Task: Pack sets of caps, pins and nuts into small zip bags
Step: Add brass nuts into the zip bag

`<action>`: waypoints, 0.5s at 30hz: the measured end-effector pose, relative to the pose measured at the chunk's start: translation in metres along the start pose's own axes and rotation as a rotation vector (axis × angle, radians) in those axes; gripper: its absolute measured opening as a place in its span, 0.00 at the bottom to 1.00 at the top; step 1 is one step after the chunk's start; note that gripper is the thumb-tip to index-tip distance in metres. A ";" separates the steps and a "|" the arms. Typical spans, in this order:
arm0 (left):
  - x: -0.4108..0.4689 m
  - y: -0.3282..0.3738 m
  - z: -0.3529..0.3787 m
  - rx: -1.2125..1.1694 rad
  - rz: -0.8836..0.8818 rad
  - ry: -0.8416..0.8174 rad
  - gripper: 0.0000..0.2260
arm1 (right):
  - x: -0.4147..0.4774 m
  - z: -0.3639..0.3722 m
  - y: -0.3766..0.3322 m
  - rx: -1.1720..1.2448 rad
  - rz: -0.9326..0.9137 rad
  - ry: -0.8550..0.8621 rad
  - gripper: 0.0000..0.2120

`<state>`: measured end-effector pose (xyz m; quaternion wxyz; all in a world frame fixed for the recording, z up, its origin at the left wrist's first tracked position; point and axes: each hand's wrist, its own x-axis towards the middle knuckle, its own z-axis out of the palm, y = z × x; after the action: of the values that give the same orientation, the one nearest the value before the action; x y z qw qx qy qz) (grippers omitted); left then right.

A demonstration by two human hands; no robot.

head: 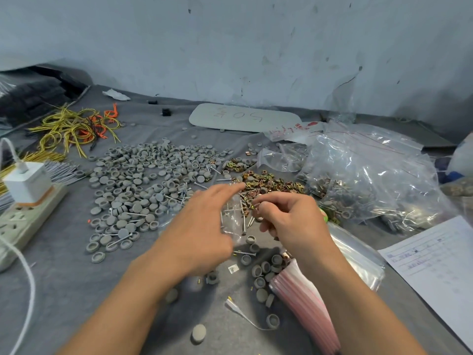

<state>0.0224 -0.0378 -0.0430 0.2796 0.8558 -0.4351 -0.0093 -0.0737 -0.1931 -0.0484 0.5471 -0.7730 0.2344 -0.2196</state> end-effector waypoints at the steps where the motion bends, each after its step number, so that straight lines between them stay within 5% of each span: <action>1: -0.002 0.002 -0.004 -0.102 -0.004 0.087 0.37 | -0.002 0.001 -0.002 0.126 0.040 -0.046 0.10; 5: -0.007 0.005 -0.012 -0.332 -0.052 0.270 0.15 | -0.006 0.004 -0.009 0.447 0.174 -0.188 0.06; 15: -0.007 0.010 -0.010 -0.484 -0.034 0.214 0.13 | -0.010 0.004 -0.015 0.547 0.156 -0.265 0.13</action>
<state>0.0138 -0.0322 -0.0313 0.5204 0.7674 -0.3735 -0.0275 -0.0776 -0.1801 -0.0365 0.7756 -0.5990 0.1516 -0.1292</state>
